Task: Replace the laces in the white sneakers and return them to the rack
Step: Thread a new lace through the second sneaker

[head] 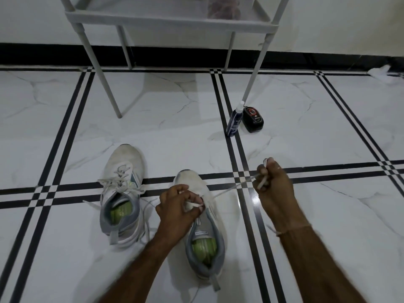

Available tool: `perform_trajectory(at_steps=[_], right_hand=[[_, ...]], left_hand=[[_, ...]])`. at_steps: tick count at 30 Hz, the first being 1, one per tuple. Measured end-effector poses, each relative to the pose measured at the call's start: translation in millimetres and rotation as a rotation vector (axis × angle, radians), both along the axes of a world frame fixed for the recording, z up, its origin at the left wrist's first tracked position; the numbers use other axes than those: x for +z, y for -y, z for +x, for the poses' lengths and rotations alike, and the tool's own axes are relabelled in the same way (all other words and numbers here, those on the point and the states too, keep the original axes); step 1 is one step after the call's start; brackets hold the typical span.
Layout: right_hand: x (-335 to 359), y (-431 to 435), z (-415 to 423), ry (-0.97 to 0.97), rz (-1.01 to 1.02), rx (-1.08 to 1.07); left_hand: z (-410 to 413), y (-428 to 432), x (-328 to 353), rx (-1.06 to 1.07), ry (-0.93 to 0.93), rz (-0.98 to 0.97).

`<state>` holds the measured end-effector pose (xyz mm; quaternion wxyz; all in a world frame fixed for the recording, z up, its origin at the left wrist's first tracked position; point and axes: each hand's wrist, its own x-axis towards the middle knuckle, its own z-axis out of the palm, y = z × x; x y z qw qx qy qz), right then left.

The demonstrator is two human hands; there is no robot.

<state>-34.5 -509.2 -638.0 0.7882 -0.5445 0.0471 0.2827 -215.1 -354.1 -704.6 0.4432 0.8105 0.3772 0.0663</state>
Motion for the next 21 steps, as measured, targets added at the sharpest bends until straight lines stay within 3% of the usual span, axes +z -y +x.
perform_trajectory(at_steps=[2, 4, 6, 8, 10, 13, 15, 18, 21], right_hand=[[-5, 2, -4, 0.264, -0.311, 0.141], [-28, -1, -22, 0.543, -0.549, 0.464], [-52, -7, -41, 0.689, -0.761, 0.7], [-70, -15, -51, 0.763, -0.825, 0.675], [-72, -18, -50, 0.641, -0.693, 0.549], [-57, -17, -32, 0.115, -0.33, 0.179], [-42, -13, -12, -0.134, -0.09, -0.05], [-23, -6, 12, -0.185, 0.084, -0.227], [-12, -4, 25, -0.101, 0.051, -0.3]], left_hand=[[-1, 1, 1, -0.006, 0.02, 0.023], [0, 4, 3, 0.012, 0.045, 0.063], [-2, 6, 4, 0.07, 0.056, 0.097], [-7, 10, 4, 0.148, 0.072, 0.097], [-13, 15, 5, 0.197, 0.078, 0.087], [-19, 15, 8, 0.241, 0.044, -0.017], [-19, 12, 9, 0.229, -0.008, -0.111], [-19, 9, 10, 0.185, -0.074, -0.115], [-19, 10, 13, 0.17, -0.088, -0.078]])
